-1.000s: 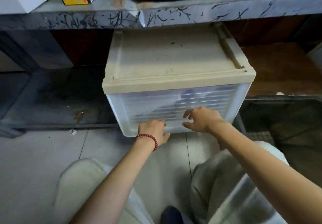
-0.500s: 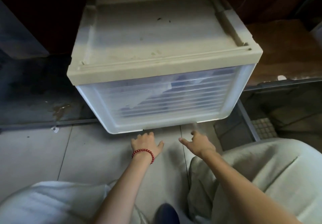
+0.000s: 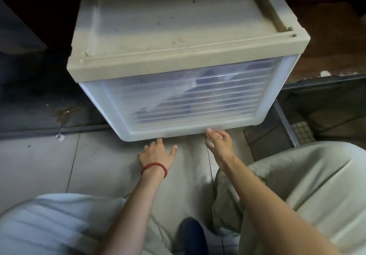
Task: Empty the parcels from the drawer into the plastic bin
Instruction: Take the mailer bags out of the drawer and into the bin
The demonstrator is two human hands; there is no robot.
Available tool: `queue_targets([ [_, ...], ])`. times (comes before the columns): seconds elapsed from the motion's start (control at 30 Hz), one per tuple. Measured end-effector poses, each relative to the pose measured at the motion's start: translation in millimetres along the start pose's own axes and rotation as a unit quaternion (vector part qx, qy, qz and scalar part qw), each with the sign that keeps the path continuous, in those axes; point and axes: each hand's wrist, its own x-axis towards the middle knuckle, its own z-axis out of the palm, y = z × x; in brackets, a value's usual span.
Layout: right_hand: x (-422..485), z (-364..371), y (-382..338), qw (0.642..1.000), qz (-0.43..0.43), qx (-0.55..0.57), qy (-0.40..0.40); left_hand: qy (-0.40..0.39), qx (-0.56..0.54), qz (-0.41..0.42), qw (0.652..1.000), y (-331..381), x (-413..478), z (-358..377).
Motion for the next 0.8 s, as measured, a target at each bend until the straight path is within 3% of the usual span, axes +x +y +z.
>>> queue_targets([
  [0.2,-19,-2,6,0.999,-0.015,0.043,0.011,-0.003,-0.039,-0.076,0.996,-18,-19,-13],
  [0.47,-60,-16,11,0.996,-0.065,0.057,0.025,0.053,-0.251,-0.201,0.945,-49,-62,-20],
  [0.6,-80,-24,12,0.992,-0.11,0.065,0.016,0.132,-0.334,-0.138,0.923,-58,-79,-25],
  [0.8,-118,-27,14,0.974,-0.212,0.074,0.039,0.196,-0.295,-0.039,0.934,-65,-108,-49],
])
